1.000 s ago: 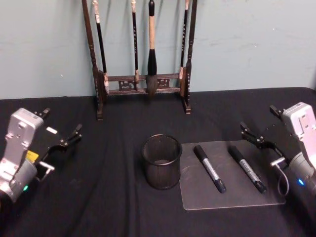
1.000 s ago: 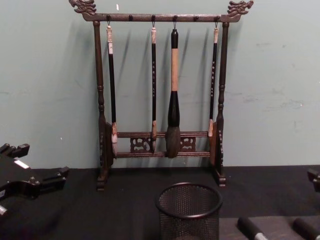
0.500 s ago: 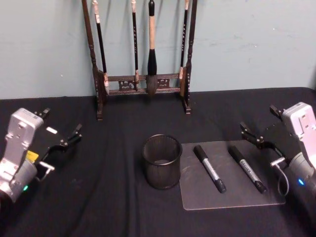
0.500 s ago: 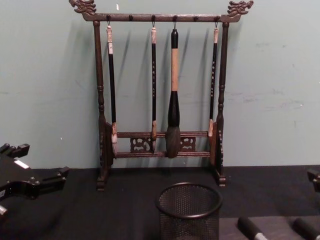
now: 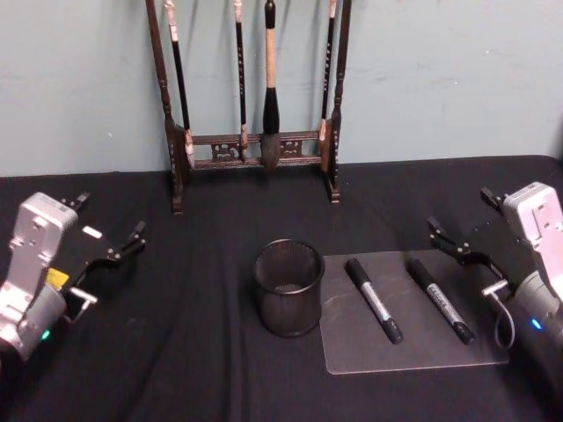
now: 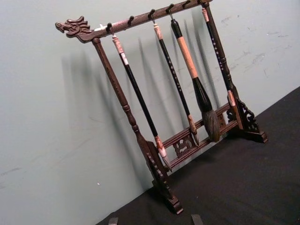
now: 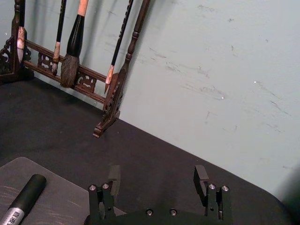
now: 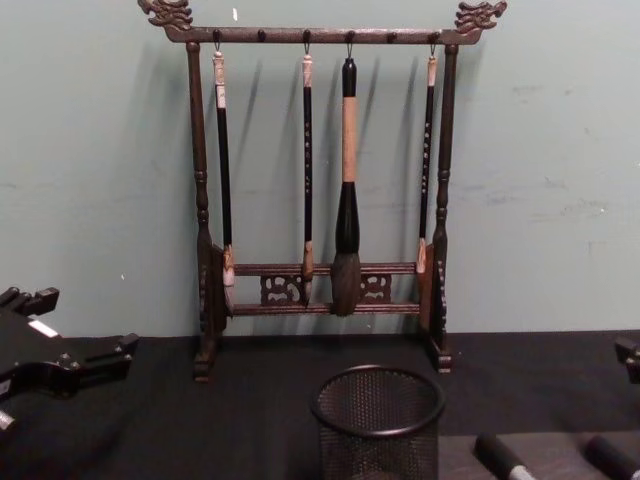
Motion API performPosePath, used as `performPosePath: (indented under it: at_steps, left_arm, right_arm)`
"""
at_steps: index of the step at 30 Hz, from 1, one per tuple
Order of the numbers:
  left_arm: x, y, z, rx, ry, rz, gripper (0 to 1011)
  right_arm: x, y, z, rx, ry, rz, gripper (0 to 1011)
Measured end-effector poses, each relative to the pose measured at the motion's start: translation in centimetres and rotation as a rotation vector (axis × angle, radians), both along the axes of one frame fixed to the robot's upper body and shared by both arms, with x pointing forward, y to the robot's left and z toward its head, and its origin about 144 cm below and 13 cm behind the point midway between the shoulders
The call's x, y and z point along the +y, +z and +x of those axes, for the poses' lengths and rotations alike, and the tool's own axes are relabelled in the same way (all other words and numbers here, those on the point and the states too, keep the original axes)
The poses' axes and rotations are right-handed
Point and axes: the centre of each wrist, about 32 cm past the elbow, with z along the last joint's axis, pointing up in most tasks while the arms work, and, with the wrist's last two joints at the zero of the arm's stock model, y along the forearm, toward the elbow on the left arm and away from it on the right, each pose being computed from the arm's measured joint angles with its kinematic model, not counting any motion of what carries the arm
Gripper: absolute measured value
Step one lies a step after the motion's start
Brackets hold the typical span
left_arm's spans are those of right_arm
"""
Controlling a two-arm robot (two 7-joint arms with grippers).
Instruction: Pick up the water-based marker from the table and place it into the pen holder.
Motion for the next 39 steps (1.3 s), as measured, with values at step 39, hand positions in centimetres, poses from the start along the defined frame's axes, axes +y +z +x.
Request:
performPosePath:
  at_steps: [39]
  left_arm:
    - [0.0, 0.0, 0.0, 0.000, 0.000, 0.000, 1009]
  right_arm:
    - [0.7, 0.2, -2.2, 0.335, 0.004, 0.267, 1002]
